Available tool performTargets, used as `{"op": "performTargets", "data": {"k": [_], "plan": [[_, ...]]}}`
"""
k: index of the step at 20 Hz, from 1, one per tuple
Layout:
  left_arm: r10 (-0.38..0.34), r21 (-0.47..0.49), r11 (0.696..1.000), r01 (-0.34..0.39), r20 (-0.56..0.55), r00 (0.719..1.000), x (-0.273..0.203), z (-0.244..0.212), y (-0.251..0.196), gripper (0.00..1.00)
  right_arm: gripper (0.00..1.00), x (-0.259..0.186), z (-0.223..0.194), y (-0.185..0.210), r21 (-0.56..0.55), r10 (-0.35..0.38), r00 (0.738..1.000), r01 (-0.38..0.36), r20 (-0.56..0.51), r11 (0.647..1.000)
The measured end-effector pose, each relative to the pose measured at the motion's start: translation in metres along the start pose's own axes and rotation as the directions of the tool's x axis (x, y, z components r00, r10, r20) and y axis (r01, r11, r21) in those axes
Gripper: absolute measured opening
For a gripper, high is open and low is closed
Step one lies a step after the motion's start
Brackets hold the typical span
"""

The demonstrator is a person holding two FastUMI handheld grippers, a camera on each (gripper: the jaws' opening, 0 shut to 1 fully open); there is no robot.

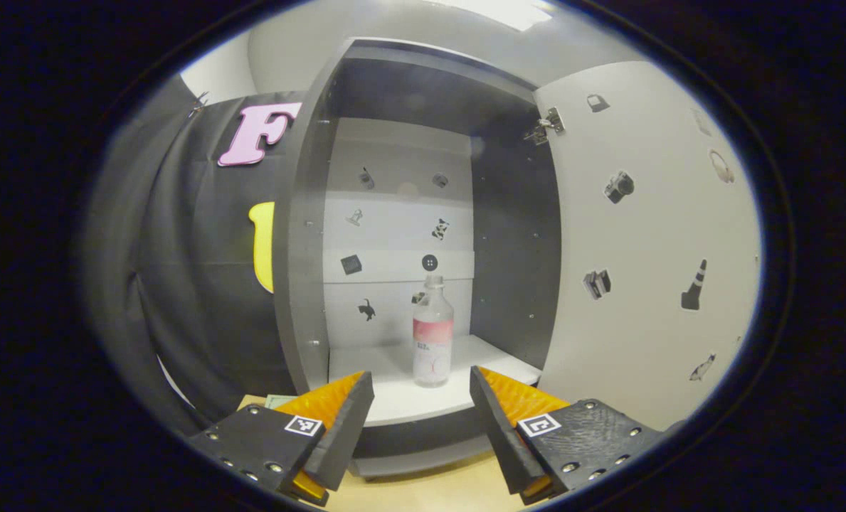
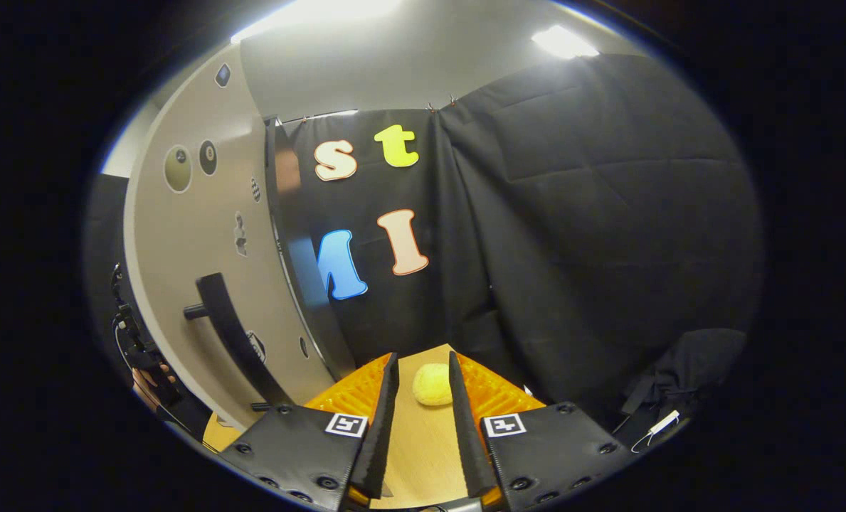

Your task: Open the cabinet door with the right hand, grasp the bottle in the cabinet with the left hand and place it on the coaster, then close the cabinet door with the right hand.

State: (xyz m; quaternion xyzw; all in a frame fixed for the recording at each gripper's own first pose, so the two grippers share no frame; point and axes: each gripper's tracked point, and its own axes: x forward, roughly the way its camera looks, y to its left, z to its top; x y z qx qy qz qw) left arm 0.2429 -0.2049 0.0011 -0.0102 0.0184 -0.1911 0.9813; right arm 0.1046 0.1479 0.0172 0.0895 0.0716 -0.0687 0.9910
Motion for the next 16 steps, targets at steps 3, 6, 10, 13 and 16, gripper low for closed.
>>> {"op": "performTargets", "data": {"k": [3,6,10,13,16], "plan": [[-0.013,-0.034,0.999,0.013,0.008,1.000,0.033,0.005,-0.006,0.82,0.82,0.004,-0.006,-0.012,-0.005,-0.060,0.998,0.060,-0.034,0.998],[-0.010,-0.030,0.999,0.010,0.016,1.000,0.064,0.010,-0.006,0.82,0.98,0.010,-0.004,-0.018,-0.002,-0.091,0.995,0.091,-0.028,0.996],[-0.013,-0.031,0.999,0.014,0.030,0.999,0.106,0.009,-0.008,0.82,0.98,0.014,-0.006,-0.022,0.000,-0.113,0.993,0.113,-0.036,0.994],[-0.012,-0.027,1.000,0.013,0.032,0.999,0.130,0.008,-0.009,0.82,0.98,0.018,-0.007,-0.025,-0.007,-0.129,0.991,0.129,-0.046,0.992],[-0.007,-0.021,1.000,0.008,0.027,1.000,0.153,0.003,-0.008,0.82,0.98,0.020,-0.012,-0.030,-0.017,-0.148,0.986,0.147,-0.072,0.989]]}}
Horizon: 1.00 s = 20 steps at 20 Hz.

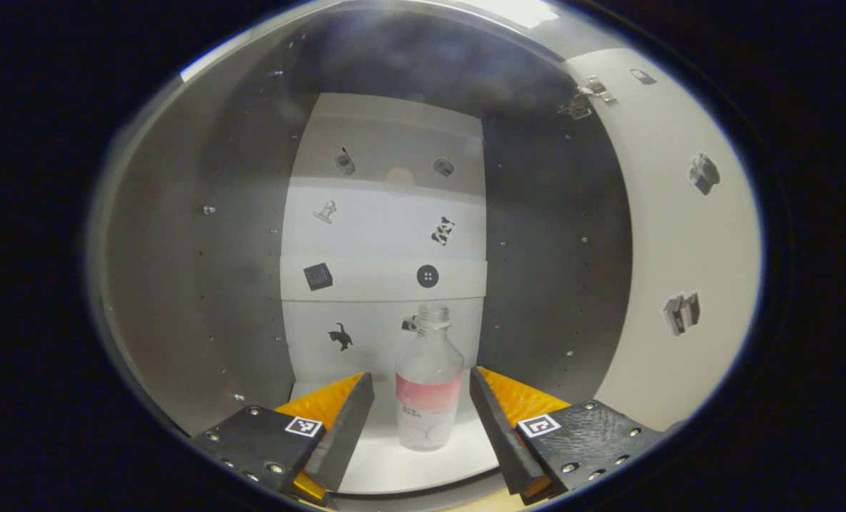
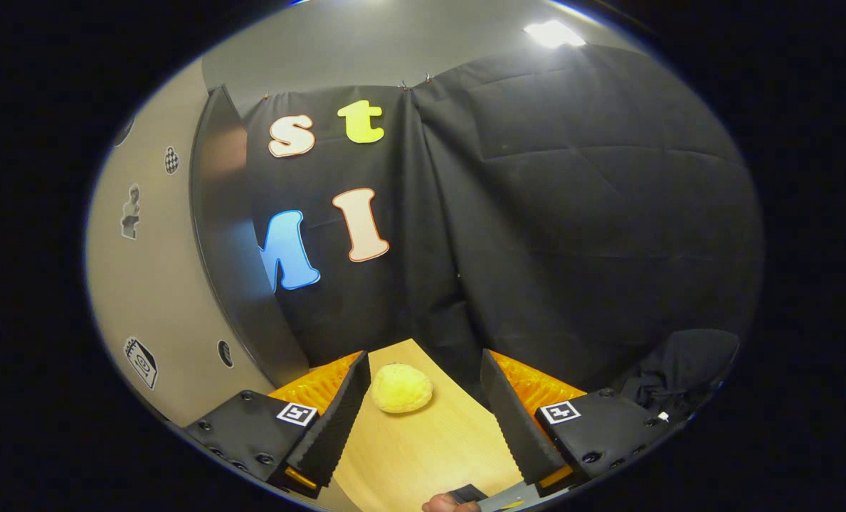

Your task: Open the cabinet door with the right hand, grasp the bottle in the cabinet with the left hand and place it on the coaster, then close the cabinet door with the right hand.

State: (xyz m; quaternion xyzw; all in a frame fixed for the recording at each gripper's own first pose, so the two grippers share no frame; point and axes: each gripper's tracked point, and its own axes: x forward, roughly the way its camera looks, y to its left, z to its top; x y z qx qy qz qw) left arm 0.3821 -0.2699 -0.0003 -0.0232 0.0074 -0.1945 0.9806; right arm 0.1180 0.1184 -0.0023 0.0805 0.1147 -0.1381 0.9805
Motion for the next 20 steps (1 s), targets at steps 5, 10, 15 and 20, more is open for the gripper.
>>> {"op": "performTargets", "data": {"k": [5,10,15,20], "plan": [[-0.035,-0.041,0.999,0.034,-0.009,0.999,0.030,-0.010,-0.006,0.84,0.98,0.006,0.004,0.005,0.029,-0.008,1.000,0.007,0.017,1.000],[-0.038,-0.001,0.999,0.038,-0.016,0.999,0.049,-0.017,-0.011,0.82,0.98,0.007,0.003,-0.005,-0.036,-0.023,0.999,0.024,0.023,0.999],[-0.029,0.005,1.000,0.029,-0.004,1.000,0.052,-0.016,-0.011,0.82,0.98,0.010,-0.001,-0.005,-0.059,-0.021,1.000,0.021,0.010,0.998],[-0.026,0.005,1.000,0.026,-0.021,0.999,0.058,-0.020,-0.012,0.78,0.98,0.010,-0.003,-0.003,-0.067,0.001,1.000,-0.002,-0.006,0.998]]}}
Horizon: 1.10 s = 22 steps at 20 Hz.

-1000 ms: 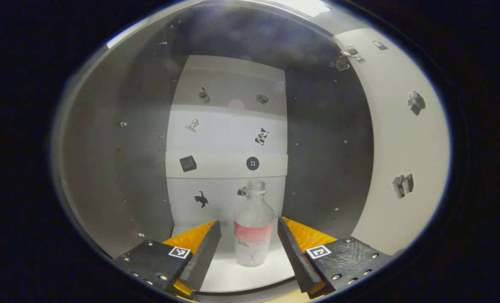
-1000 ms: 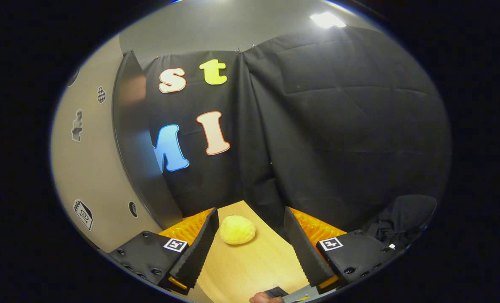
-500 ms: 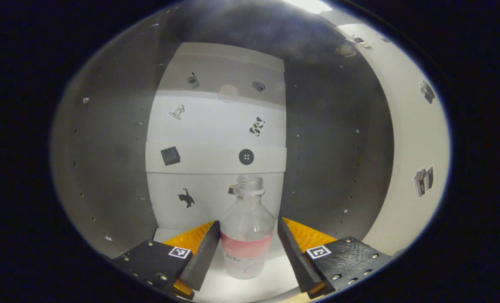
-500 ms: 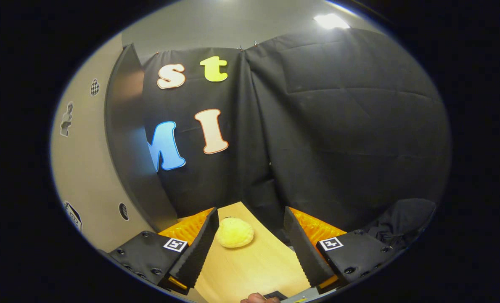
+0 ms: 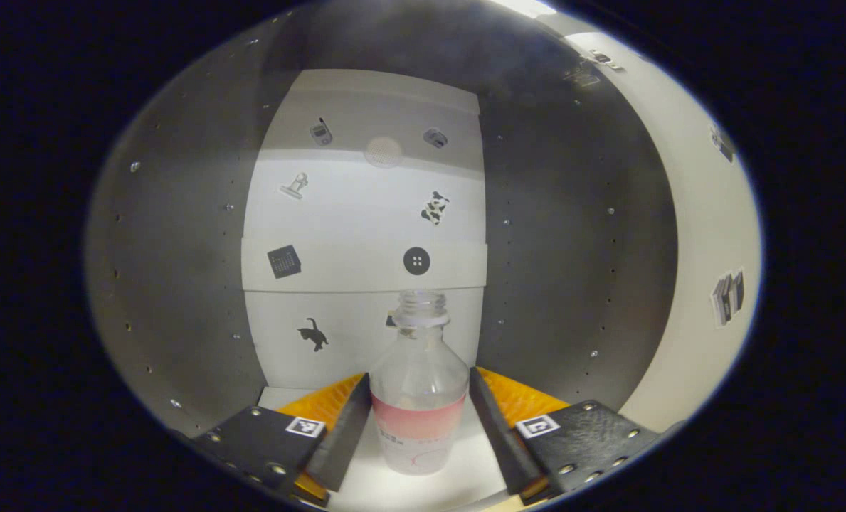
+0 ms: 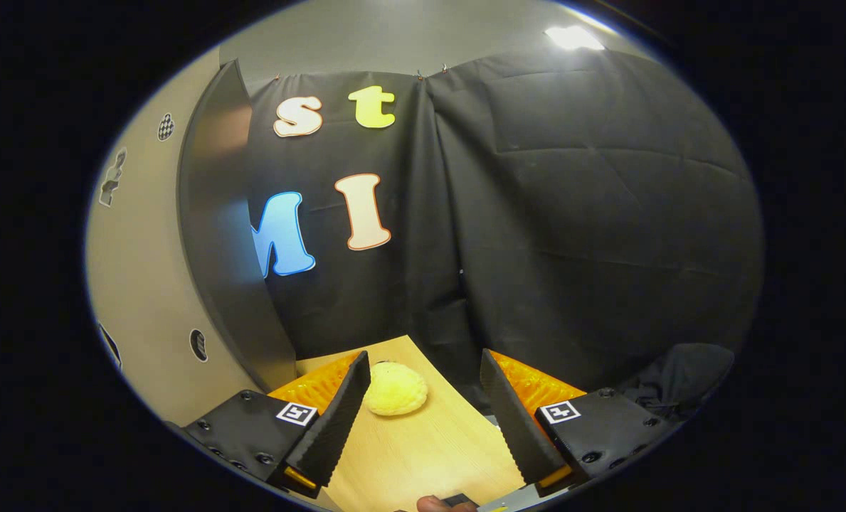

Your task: Open the cabinet door with the right hand, grasp the bottle in the cabinet with the left hand and place it on the coaster, then close the cabinet door with the right hand.

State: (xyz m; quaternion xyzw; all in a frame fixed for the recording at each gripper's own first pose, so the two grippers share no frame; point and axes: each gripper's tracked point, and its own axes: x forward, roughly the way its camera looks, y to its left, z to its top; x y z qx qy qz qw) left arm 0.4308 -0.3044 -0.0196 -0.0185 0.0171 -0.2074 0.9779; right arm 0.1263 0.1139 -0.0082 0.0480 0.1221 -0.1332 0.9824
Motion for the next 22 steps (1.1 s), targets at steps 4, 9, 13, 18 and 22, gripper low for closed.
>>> {"op": "performTargets", "data": {"k": [4,9,13,18,22], "plan": [[0.007,0.011,1.000,-0.007,0.002,1.000,-0.008,0.002,-0.002,0.74,0.98,0.004,0.002,0.004,-0.002,0.032,0.999,-0.032,0.006,0.999],[0.032,0.029,0.999,-0.034,0.044,0.999,-0.035,0.018,0.000,0.72,0.98,0.007,0.002,0.009,-0.012,0.069,0.998,-0.069,0.008,0.998],[0.043,0.012,0.999,-0.044,0.082,0.996,-0.083,0.037,0.003,0.74,0.98,0.005,0.001,0.018,-0.014,0.115,0.993,-0.114,0.009,0.993],[0.071,0.020,0.997,-0.074,0.119,0.990,-0.165,0.054,0.026,0.72,0.98,0.001,-0.001,0.028,-0.007,0.159,0.987,-0.159,0.017,0.987],[0.128,0.038,0.990,-0.133,0.118,0.985,-0.236,0.051,0.042,0.72,0.98,-0.007,-0.002,0.034,-0.023,0.210,0.978,-0.210,0.015,0.977]]}}
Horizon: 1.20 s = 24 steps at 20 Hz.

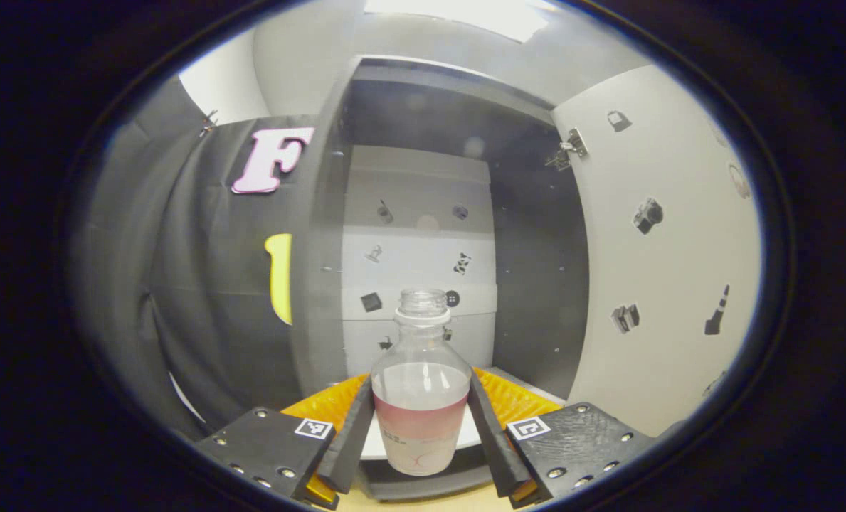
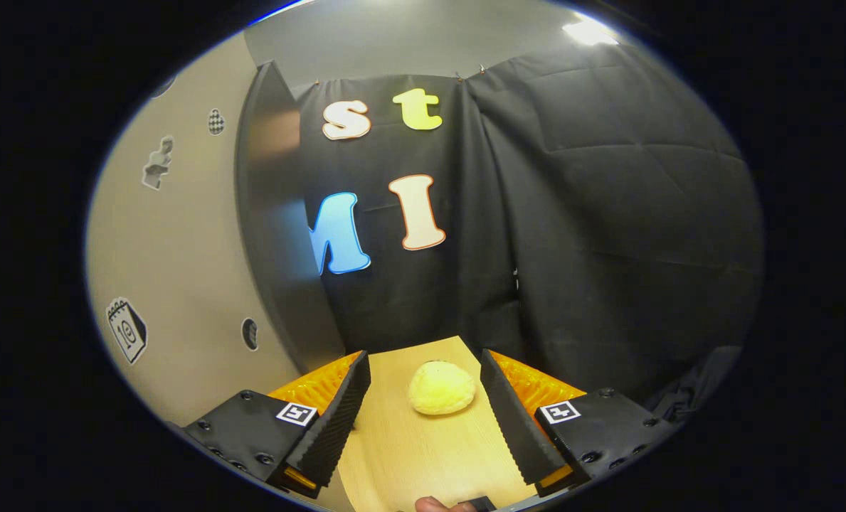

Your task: Open the cabinet door with the right hand, grasp the bottle in the cabinet with the left hand and place it on the coaster, then close the cabinet door with the right hand.

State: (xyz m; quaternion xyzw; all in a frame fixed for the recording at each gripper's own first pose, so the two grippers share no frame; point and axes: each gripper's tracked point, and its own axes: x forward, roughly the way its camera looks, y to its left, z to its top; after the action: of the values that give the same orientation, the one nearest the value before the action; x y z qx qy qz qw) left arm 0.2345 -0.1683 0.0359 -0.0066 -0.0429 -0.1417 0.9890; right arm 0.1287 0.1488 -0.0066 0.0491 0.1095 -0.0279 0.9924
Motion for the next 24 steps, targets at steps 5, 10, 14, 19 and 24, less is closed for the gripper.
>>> {"op": "performTargets", "data": {"k": [5,10,14,19,24], "plan": [[0.087,0.041,0.995,-0.087,0.001,0.996,-0.094,-0.014,0.020,0.72,0.98,-0.006,0.002,0.010,-0.018,0.064,0.998,-0.064,0.012,0.998],[0.176,0.092,0.981,-0.173,-0.024,0.984,-0.167,-0.077,0.034,0.72,0.98,-0.026,-0.004,0.013,-0.007,0.095,0.995,-0.096,-0.025,0.995],[0.238,0.072,0.969,-0.235,-0.027,0.971,-0.208,-0.132,0.037,0.74,0.92,-0.030,-0.005,0.001,-0.037,0.049,0.998,-0.050,-0.029,0.998],[0.312,0.049,0.950,-0.309,-0.057,0.948,-0.227,-0.214,0.042,0.74,0.98,-0.021,0.004,-0.006,-0.035,0.021,0.997,-0.019,0.069,0.999],[0.309,0.013,0.951,-0.309,-0.099,0.946,-0.226,-0.285,0.032,0.74,0.98,-0.011,0.011,-0.011,0.003,-0.026,0.989,0.026,0.145,1.000]]}}
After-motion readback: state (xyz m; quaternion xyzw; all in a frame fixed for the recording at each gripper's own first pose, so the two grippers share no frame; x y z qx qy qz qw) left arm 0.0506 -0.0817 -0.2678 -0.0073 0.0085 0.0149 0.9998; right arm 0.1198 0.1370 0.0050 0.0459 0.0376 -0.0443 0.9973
